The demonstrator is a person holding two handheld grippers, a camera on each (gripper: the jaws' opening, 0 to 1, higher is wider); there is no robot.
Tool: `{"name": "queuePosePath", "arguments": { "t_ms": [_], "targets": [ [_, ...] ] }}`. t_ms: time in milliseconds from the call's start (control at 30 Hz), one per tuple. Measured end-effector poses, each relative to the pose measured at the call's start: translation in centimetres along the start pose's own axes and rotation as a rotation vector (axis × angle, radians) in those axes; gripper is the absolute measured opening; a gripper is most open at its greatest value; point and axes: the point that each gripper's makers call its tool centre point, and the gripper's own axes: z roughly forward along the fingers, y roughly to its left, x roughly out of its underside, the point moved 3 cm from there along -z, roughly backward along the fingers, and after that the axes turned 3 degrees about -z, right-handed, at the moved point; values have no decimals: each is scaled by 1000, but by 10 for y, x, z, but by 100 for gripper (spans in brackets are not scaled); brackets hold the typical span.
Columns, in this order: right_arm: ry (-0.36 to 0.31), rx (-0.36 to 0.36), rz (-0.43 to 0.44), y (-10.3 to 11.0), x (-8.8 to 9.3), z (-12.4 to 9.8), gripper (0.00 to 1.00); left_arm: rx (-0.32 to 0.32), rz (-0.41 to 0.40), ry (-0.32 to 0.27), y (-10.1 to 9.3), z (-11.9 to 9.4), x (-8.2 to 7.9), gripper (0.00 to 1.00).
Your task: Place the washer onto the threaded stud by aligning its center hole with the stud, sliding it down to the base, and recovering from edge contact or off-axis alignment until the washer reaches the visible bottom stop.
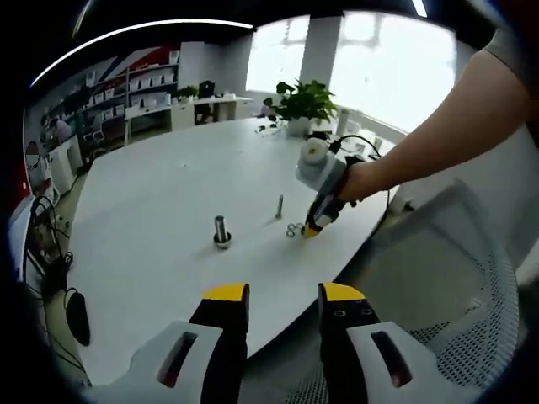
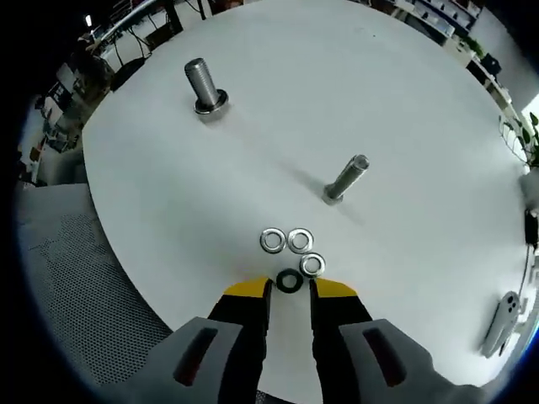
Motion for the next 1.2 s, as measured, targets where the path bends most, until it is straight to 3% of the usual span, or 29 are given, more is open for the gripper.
{"name": "queuePosePath", "arguments": {
  "t_ms": [467,700,933,1200],
  "targets": [
    [124,17,-29,-1,-4,3,15,1,5,10,0,0,1,29],
    [144,41,1,-2,-4,4,15,3,5,11,0,0,2,29],
    [123,64,26,0,-3,3,14,5,5,9,0,0,1,29],
    [51,80,79,0,0,1,14,-2,2,3,1,-1,1,29]
  ]
}}
